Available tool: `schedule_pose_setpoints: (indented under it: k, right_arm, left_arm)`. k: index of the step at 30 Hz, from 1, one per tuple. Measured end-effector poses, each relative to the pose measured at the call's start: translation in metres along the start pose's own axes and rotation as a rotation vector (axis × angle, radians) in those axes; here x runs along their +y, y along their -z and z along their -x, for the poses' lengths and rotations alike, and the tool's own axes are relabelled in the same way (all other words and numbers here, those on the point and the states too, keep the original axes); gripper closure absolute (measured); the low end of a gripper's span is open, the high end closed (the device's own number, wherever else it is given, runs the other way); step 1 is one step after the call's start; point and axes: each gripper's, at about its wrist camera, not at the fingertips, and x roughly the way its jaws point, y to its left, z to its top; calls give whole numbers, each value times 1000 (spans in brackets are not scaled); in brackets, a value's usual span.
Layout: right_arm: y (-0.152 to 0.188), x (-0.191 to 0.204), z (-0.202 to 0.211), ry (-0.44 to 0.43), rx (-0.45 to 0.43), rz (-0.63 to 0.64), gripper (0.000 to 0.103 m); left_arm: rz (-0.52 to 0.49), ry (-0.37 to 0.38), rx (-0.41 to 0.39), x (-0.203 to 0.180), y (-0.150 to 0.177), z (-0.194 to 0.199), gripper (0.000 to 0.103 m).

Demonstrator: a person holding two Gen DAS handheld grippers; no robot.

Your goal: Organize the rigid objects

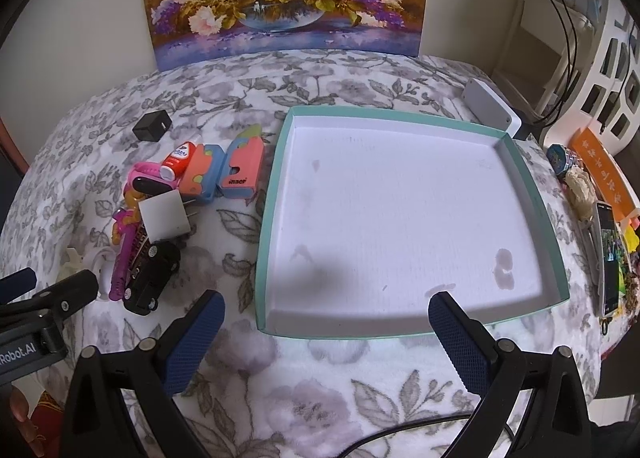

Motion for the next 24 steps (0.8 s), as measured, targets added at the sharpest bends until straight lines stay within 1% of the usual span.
schedule_pose_setpoints:
  k: [16,18,21,24]
  right_arm:
    - [0,0,-1,1,9,-9,0]
    - [-1,1,3,-8,-9,-7,0]
    - [-4,8,15,-37,-65,7,0]
    - [-9,25,21,-110,-84,24,0]
  left_arm:
    - [4,8,1,2,-1,1,0]
    - [28,-3,-14,10,-4,3,0]
    - [99,-44,-45,32,-10,6,0]
    - [166,-76,-31,55,-13,0,0]
